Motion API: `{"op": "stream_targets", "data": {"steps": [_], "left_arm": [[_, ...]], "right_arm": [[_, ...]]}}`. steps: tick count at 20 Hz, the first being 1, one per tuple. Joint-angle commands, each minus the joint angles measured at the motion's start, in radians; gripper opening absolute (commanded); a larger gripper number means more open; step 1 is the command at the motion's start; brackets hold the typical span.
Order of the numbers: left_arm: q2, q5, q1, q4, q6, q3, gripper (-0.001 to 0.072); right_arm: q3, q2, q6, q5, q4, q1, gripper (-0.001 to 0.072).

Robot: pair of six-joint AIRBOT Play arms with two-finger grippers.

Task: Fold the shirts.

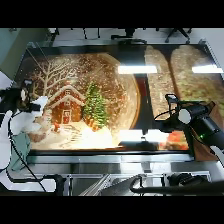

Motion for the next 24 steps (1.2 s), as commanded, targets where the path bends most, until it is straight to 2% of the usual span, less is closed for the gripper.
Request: {"op": "stream_targets", "data": {"steps": [1,4,6,10,15,16,17,18,20,22,24], "left_arm": [[0.092,-0.101,-0.129,-0.281,0.033,0.245,0.001],[0.203,-0.101,-0.278,-0.595,0.06,0.397,0.001],[0.232,-0.114,-0.37,-0.711,0.078,0.431,0.001],[0.191,-0.189,-0.54,-0.733,0.076,0.386,0.001],[0.06,-0.102,-0.683,-0.765,0.037,0.195,0.0018],[0.027,-0.08,-0.688,-0.828,0.042,0.185,0.0073],[0.0,-0.076,-0.684,-0.892,0.043,0.188,0.043],[-0.026,-0.098,-0.667,-0.961,0.043,0.212,0.0695],[-0.054,-0.209,-0.599,-1.055,0.043,0.306,0.0688],[-0.052,-0.328,-0.508,-1.063,0.042,0.391,0.0688],[-0.051,-0.5,-0.397,-1.062,0.023,0.42,0.0687]], "right_arm": [[0.0,0.0,0.0,0.0,-0.001,0.001,0.0017],[0.0,0.0,-0.005,0.0,-0.002,0.001,0.0017],[0.002,0.0,-0.05,0.0,-0.004,0.001,0.0017],[0.006,0.0,-0.061,0.0,-0.026,-0.004,0.0017],[0.012,0.0,-0.06,-0.007,-0.035,-0.013,0.0026],[0.021,0.0,-0.06,-0.017,-0.035,-0.023,0.0078],[0.042,0.0,-0.061,-0.023,-0.034,-0.041,0.0255],[0.071,-0.001,-0.063,-0.023,-0.035,-0.066,0.0291],[0.145,-0.005,-0.104,-0.02,-0.034,-0.145,0.0293],[0.199,-0.026,-0.121,-0.019,-0.017,-0.244,0.0294],[0.207,-0.076,-0.213,-0.017,0.104,-0.336,0.0298]]}}
